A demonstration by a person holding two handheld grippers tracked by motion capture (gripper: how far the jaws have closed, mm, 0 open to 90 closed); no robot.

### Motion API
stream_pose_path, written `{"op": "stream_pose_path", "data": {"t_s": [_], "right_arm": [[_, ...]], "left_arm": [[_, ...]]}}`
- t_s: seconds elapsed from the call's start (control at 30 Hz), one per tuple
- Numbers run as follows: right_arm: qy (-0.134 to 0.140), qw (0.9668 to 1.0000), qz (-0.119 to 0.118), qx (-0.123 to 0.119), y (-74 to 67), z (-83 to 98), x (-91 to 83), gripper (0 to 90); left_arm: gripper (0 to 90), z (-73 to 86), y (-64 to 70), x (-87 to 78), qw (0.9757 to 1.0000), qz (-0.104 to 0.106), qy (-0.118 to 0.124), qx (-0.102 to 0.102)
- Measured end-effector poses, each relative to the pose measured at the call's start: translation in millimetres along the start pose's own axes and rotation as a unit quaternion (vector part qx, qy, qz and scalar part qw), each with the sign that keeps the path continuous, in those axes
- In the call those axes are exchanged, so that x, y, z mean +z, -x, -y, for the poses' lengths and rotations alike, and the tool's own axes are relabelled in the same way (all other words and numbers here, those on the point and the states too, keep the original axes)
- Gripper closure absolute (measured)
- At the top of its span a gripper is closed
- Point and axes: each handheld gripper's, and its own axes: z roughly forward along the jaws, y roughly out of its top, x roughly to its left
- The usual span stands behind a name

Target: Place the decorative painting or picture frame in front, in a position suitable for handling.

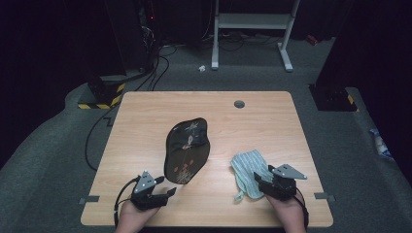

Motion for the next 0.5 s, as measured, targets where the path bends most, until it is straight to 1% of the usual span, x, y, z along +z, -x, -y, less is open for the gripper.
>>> {"op": "stream_pose_path", "data": {"t_s": [0.1, 0.13, 0.2, 0.23, 0.3, 0.37, 0.4, 0.5], "right_arm": [[-0.022, 0.9997, -0.011, -0.003, -2.9, -5.7, 7.4, 26.9], [-0.031, 0.9994, -0.014, -0.006, -3.9, -7.4, 10.8, 25.7], [-0.051, 0.9986, -0.012, -0.011, -6.7, -9.4, 18.5, 21.6], [-0.058, 0.9982, -0.011, -0.014, -7.9, -9.7, 21.8, 21.0], [-0.069, 0.9974, -0.003, -0.023, -9.4, -10.9, 26.8, 20.0], [-0.075, 0.9968, 0.006, -0.025, -9.5, -13.3, 30.1, 19.3], [-0.083, 0.9961, 0.012, -0.026, -9.1, -15.4, 33.0, 18.7], [-0.113, 0.9934, 0.015, -0.009, -4.7, -21.0, 43.6, 17.4]], "left_arm": [[35.6, 3.5, -1.9, 4.3, 0.9998, -0.006, -0.019, -0.001], [35.6, 4.8, -2.0, 6.0, 0.9995, -0.014, -0.029, 0.003], [35.6, 6.0, -2.2, 7.7, 0.9989, -0.024, -0.04, 0.01], [35.7, 5.9, -2.6, 8.1, 0.9987, -0.024, -0.044, 0.009], [35.5, 6.0, -2.8, 8.2, 0.9986, -0.027, -0.045, 0.01], [35.1, 5.9, -3.2, 8.3, 0.9984, -0.03, -0.046, 0.013], [34.5, 5.9, -3.1, 8.5, 0.9983, -0.03, -0.047, 0.014], [33.7, 5.9, -2.8, 8.7, 0.9983, -0.03, -0.047, 0.014]]}}
